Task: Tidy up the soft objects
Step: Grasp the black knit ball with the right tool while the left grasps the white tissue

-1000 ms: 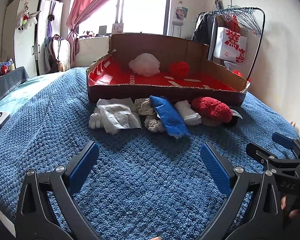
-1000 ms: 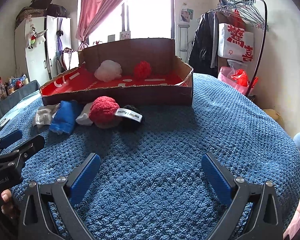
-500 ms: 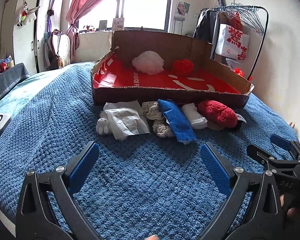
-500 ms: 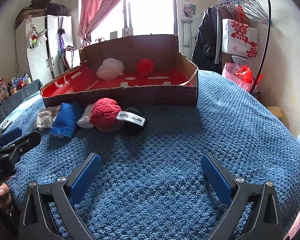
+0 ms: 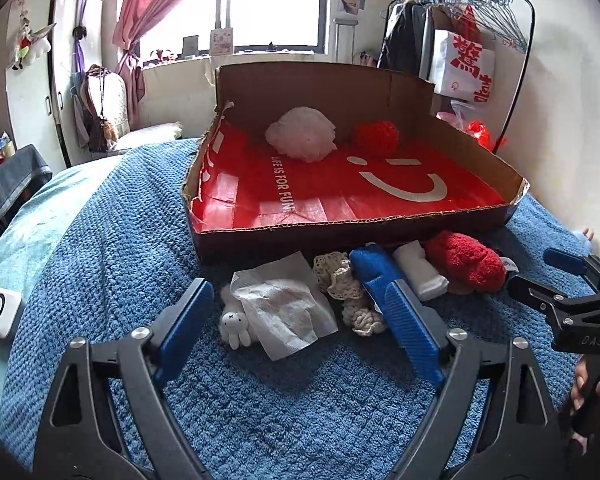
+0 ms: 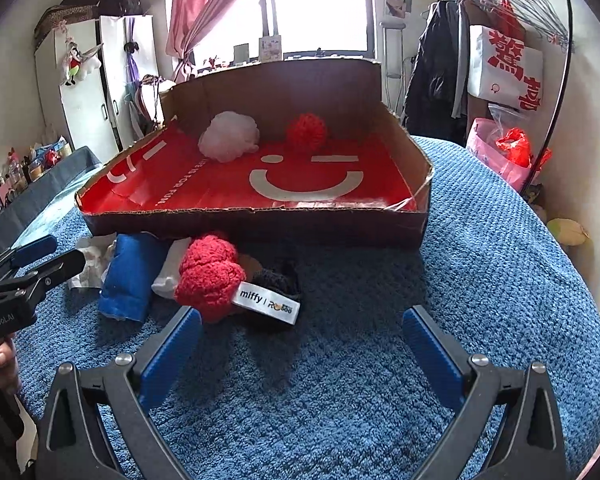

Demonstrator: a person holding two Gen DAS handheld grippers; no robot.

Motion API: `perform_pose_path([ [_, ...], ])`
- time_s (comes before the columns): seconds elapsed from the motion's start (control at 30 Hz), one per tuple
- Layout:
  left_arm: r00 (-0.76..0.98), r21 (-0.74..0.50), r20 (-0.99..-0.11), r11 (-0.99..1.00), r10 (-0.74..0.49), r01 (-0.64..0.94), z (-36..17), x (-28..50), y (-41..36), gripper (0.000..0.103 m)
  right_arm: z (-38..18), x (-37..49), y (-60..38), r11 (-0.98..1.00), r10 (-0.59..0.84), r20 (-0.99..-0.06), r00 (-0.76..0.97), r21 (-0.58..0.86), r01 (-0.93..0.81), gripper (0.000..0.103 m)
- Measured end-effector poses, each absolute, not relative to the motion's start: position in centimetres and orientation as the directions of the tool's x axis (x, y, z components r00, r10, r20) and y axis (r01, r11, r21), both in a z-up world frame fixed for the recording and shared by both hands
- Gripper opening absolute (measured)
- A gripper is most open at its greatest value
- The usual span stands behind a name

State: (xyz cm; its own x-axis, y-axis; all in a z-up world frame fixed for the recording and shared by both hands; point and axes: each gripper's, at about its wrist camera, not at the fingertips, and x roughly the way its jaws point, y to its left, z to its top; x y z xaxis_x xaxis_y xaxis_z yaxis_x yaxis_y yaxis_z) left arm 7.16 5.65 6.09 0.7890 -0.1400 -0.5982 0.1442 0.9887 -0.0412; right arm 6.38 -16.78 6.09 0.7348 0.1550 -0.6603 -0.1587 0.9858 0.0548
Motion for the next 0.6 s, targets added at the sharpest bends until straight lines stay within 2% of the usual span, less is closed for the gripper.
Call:
perform_pose_path([
  [0.1, 0.742, -0.046, -0.647, 0.981, -0.175, 0.191, 5.5, 8.6, 5.7, 0.067, 5.8, 7.7, -16.8, 0.982, 0.171, -0.697, 0.696, 0.061, -0.180, 0.099],
  [0.3, 0.696, -0.031, -0.692, 0.972, -0.190, 0.234, 4.3, 10.4, 5.3, 0.060, 5.4, 9.2, -17.1, 0.966, 0.246, -0.718, 0.651, 0.123, -0.229, 0.092],
  [0.37, 0.692, -0.034, -0.695, 0.970, -0.197, 0.242, 4.2, 10.6, 5.3, 0.051, 5.4, 9.4, -17.3, 0.955, 0.286, -0.708, 0.646, 0.156, -0.251, 0.083],
  [0.4, 0.691, -0.038, -0.694, 0.968, -0.204, 0.247, 4.2, 10.7, 5.3, 0.046, 5.3, 9.5, -17.4, 0.949, 0.307, -0.707, 0.637, 0.176, -0.262, 0.075],
  [0.43, 0.683, -0.046, -0.698, 0.965, -0.216, 0.259, 4.1, 10.8, 5.2, 0.045, 5.3, 9.5, -17.5, 0.942, 0.330, -0.704, 0.629, 0.198, -0.272, 0.064],
  [0.47, 0.677, -0.052, -0.701, 0.963, -0.225, 0.265, 4.1, 10.9, 5.2, 0.045, 5.2, 9.6, -17.7, 0.934, 0.351, -0.704, 0.618, 0.220, -0.281, 0.058],
  [0.5, 0.675, -0.054, -0.702, 0.962, -0.227, 0.268, 4.0, 10.9, 5.2, 0.041, 5.1, 9.6, -17.9, 0.926, 0.372, -0.701, 0.608, 0.242, -0.289, 0.043],
  [0.53, 0.677, -0.054, -0.699, 0.961, -0.230, 0.271, 4.0, 10.8, 5.2, 0.036, 5.1, 9.6, -18.1, 0.918, 0.394, -0.699, 0.597, 0.265, -0.296, 0.033],
  [0.6, 0.673, -0.058, -0.699, 0.957, -0.241, 0.283, 4.0, 10.7, 5.2, 0.031, 5.0, 9.6, -18.3, 0.922, 0.385, -0.707, 0.594, 0.258, -0.290, 0.027],
])
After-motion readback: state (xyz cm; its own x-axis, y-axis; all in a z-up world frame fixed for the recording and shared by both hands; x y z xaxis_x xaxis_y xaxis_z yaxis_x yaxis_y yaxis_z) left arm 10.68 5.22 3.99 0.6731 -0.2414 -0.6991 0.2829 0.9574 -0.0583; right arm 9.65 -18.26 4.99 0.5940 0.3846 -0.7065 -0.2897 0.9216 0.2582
